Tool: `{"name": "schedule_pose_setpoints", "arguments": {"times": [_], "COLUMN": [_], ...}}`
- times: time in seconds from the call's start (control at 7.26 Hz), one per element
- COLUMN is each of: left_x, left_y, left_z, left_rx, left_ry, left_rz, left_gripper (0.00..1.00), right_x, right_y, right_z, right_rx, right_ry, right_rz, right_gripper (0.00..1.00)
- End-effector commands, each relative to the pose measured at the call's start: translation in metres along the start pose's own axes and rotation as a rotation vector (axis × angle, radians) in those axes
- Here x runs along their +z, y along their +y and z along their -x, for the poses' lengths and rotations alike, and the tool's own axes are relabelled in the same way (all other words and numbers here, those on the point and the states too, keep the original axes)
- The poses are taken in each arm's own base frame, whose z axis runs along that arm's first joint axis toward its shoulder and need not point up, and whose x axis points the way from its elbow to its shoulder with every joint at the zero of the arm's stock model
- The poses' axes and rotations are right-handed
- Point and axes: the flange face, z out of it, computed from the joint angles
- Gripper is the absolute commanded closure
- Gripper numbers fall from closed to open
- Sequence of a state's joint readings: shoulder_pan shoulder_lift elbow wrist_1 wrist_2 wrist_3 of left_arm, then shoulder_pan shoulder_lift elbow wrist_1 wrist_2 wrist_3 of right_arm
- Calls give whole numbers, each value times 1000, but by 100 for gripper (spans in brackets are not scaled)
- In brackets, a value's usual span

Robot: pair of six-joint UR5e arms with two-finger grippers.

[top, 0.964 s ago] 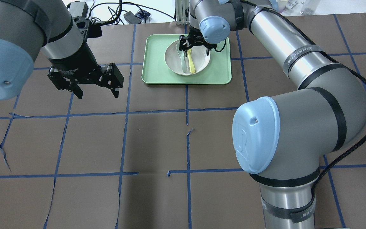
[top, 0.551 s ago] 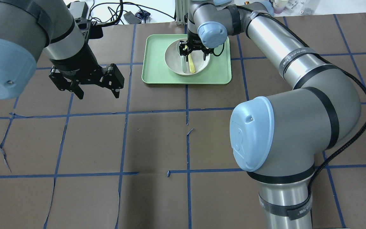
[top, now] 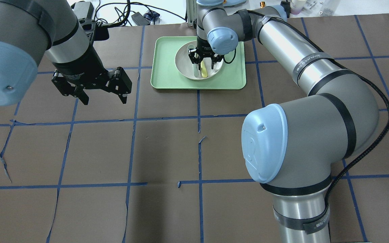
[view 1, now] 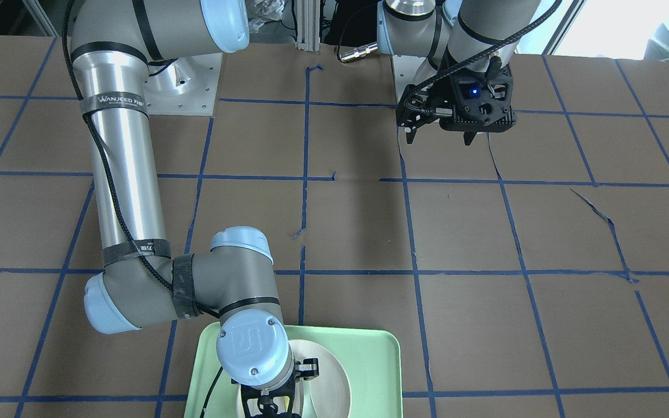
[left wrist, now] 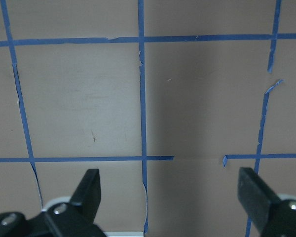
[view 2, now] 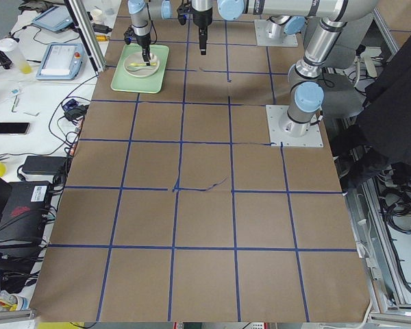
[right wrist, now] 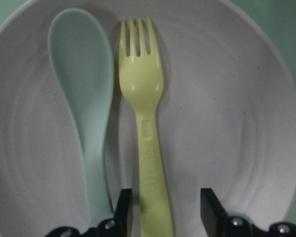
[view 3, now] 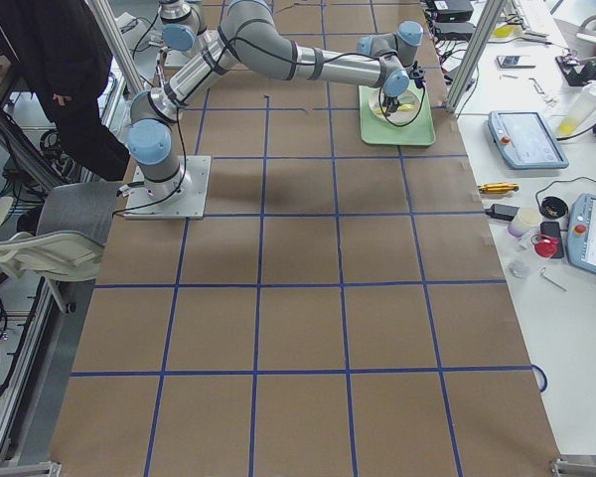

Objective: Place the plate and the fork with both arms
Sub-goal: 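Lower the right gripper and grasp the yellow fork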

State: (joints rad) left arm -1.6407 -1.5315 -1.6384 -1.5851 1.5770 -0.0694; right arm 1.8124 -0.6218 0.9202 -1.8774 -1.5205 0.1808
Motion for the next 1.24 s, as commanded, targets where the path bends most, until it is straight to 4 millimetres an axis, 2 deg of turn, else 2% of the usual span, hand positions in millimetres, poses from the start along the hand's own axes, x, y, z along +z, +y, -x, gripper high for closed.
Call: {"name": "schedule_pose_setpoints", "arguments": {"times": [0.0, 0.14, 0.41, 0.69, 0.96, 1.1], "left_x": [0, 0, 1, 0, -1, 0], "left_y": [0, 0, 0, 0, 0, -1], "left_z": [0, 0, 0, 0, 0, 0], "left_rx": [1, 1, 3, 1, 0, 1], "left_ry": [0, 0, -2, 0, 0, 0], "left_rz": [-1, -1, 2, 0, -3, -1], "left_gripper": [0, 0, 0, 0, 0, 0], "right_x": [2, 5, 11, 9, -17, -44], "right_y": [2, 2, 2, 2, 2, 7], "right_z": [5, 5, 5, 5, 4, 2], "right_rx": [-4, -2, -2, -3, -3, -16], "right_ry": [0, -1, 0, 4, 3, 3], "right_rz": [1, 4, 10, 6, -24, -51], "right_gripper": [48, 64, 69, 84, 85, 84]}}
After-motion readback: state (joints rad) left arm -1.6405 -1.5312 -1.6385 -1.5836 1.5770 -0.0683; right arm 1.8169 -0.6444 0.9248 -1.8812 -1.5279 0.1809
